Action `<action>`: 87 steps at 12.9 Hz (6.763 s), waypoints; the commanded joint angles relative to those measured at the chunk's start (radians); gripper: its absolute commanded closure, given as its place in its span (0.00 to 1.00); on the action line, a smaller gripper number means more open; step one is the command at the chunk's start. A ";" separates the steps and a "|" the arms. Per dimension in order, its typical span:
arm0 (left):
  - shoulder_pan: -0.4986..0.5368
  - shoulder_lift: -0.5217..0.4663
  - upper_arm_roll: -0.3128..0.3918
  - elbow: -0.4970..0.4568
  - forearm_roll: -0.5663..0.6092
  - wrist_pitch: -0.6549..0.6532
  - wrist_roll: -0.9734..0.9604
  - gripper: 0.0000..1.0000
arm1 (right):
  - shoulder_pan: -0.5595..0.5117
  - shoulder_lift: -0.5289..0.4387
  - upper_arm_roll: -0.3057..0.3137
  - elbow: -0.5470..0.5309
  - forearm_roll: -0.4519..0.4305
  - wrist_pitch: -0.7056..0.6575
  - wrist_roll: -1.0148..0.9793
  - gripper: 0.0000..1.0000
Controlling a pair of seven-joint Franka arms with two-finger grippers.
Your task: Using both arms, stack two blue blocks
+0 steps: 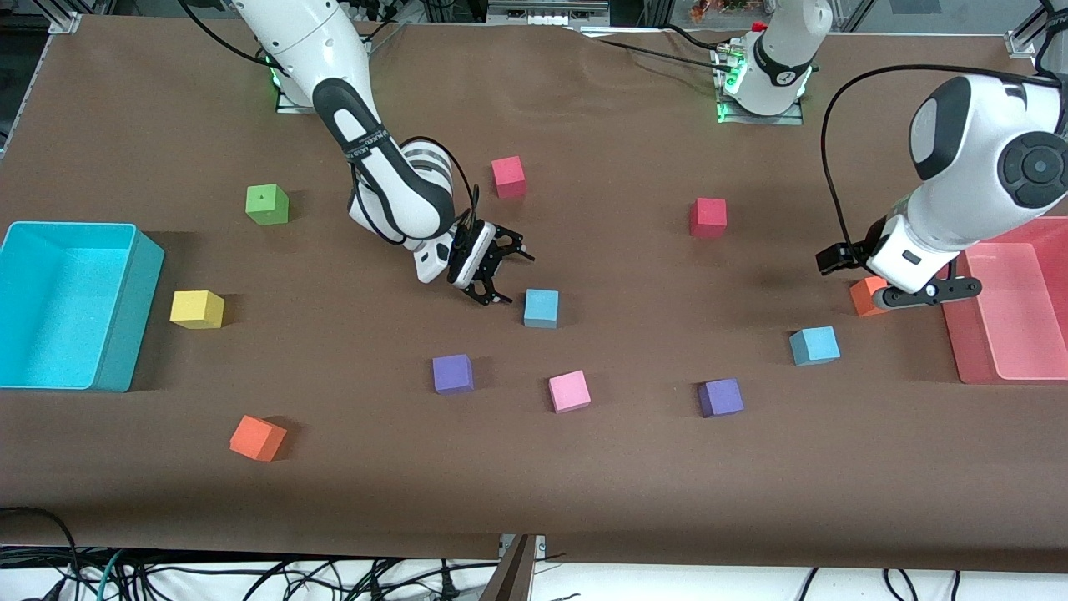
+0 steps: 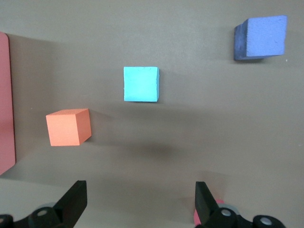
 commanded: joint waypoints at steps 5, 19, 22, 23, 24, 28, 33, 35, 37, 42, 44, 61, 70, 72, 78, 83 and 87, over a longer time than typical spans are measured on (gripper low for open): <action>0.036 0.222 0.018 0.007 0.016 0.267 0.106 0.00 | 0.011 0.052 0.004 0.080 0.008 0.015 -0.035 0.00; 0.027 0.408 0.058 0.003 0.022 0.507 0.178 0.01 | 0.011 0.067 -0.007 0.108 0.017 0.050 -0.076 0.00; 0.025 0.409 0.058 0.003 0.024 0.507 0.180 0.32 | 0.011 0.084 -0.007 0.129 0.014 0.050 -0.076 0.00; 0.025 0.408 0.059 0.004 0.024 0.507 0.180 0.41 | 0.013 0.090 -0.007 0.140 0.016 0.052 -0.076 0.00; 0.024 0.408 0.058 0.003 0.025 0.507 0.180 0.48 | 0.016 0.095 -0.008 0.144 0.014 0.055 -0.076 0.00; 0.021 0.322 0.058 -0.003 0.027 0.436 0.177 0.68 | 0.019 0.096 -0.008 0.144 0.014 0.058 -0.076 0.00; -0.083 0.129 0.006 0.064 0.008 0.087 0.160 0.73 | 0.020 0.101 -0.008 0.143 0.011 0.052 -0.079 0.00; -0.160 0.107 -0.028 0.104 -0.016 0.016 0.135 0.73 | 0.020 0.099 -0.008 0.143 0.010 0.052 -0.079 0.00; -0.244 0.118 -0.034 0.141 -0.160 0.011 0.051 0.73 | 0.020 0.099 -0.008 0.143 0.010 0.052 -0.079 0.00; -0.499 0.291 -0.034 0.332 -0.199 0.014 -0.267 0.73 | 0.020 0.098 -0.008 0.140 0.011 0.050 -0.081 0.00; -0.567 0.398 -0.030 0.450 -0.220 0.019 -0.311 0.73 | 0.020 0.096 -0.008 0.137 0.011 0.050 -0.081 0.00; -0.722 0.624 0.047 0.587 -0.225 0.200 -0.399 0.71 | 0.020 0.096 -0.008 0.137 0.013 0.050 -0.098 0.00; -0.736 0.643 0.067 0.583 -0.219 0.212 -0.397 0.53 | 0.020 0.098 -0.008 0.138 0.013 0.050 -0.098 0.00; -0.736 0.643 0.068 0.581 -0.217 0.212 -0.399 0.32 | 0.019 0.098 -0.008 0.138 0.013 0.050 -0.098 0.00; -0.742 0.640 0.075 0.586 -0.212 0.209 -0.397 0.00 | 0.019 0.098 -0.008 0.137 0.013 0.050 -0.105 0.00; -0.737 0.583 0.087 0.581 -0.214 0.171 -0.399 0.00 | 0.017 0.086 -0.008 0.112 0.013 0.050 -0.105 0.00; -0.720 0.522 0.085 0.572 -0.212 0.080 -0.399 0.00 | 0.006 -0.008 -0.008 -0.007 0.014 0.049 -0.095 0.00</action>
